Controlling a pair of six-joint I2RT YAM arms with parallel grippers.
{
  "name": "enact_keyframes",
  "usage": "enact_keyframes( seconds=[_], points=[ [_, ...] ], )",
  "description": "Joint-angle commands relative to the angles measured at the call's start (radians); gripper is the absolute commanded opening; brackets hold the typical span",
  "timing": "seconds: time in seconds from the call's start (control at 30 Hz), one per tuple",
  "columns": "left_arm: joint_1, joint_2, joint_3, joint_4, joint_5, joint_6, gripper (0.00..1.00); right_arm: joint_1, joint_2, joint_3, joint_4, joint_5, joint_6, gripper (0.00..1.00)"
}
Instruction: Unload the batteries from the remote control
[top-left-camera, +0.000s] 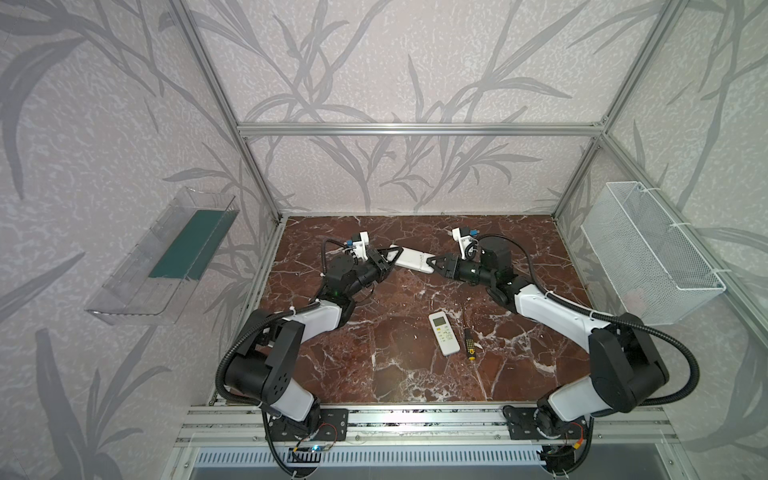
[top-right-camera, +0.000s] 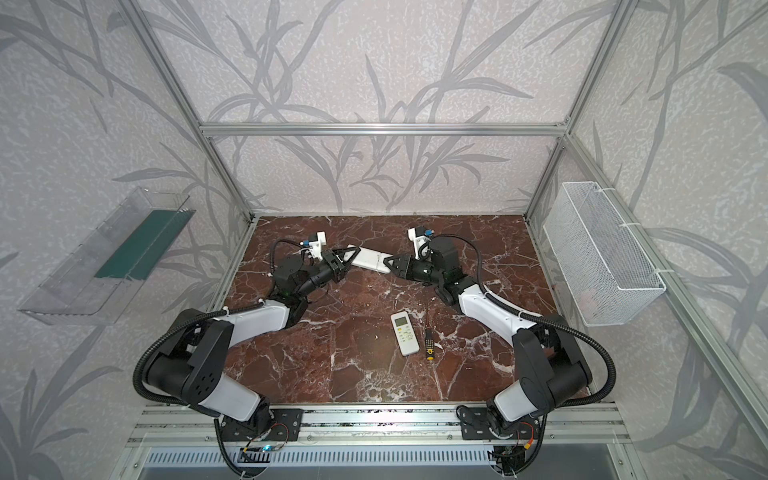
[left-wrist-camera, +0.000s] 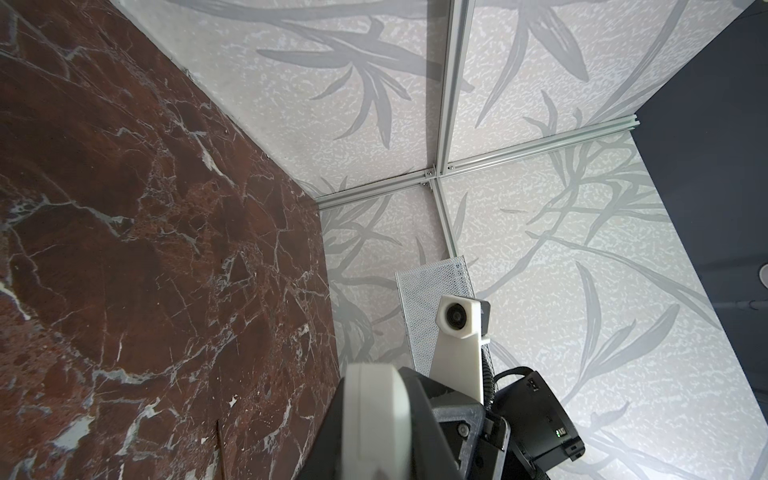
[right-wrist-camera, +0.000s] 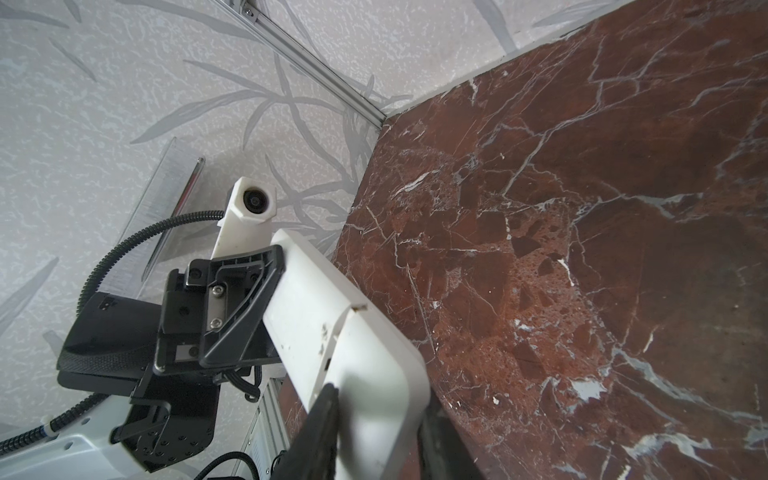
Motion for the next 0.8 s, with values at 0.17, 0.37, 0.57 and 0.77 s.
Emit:
enact_keyframes(
  seconds=[0.17, 0.37, 0.57, 0.77],
  points=[
    [-0.004, 0.002, 0.021, 0.052, 0.004, -0.021, 0.00, 0.001, -0.027, 0.012, -0.053, 0.019, -0.053, 0.24],
    [-0.004, 0.004, 0.021, 0.054, 0.004, -0.023, 0.00, 0.001, -0.035, 0.010, -0.052, 0.017, -0.043, 0.21],
    [-0.002, 0.020, 0.021, 0.147, 0.011, -0.106, 0.00, -0.004, -0.024, 0.027, -0.051, -0.009, -0.038, 0.20],
    [-0.002, 0.057, 0.016, 0.259, 0.010, -0.223, 0.00, -0.025, -0.004, 0.019, 0.016, -0.064, 0.008, 0.19]
  ],
)
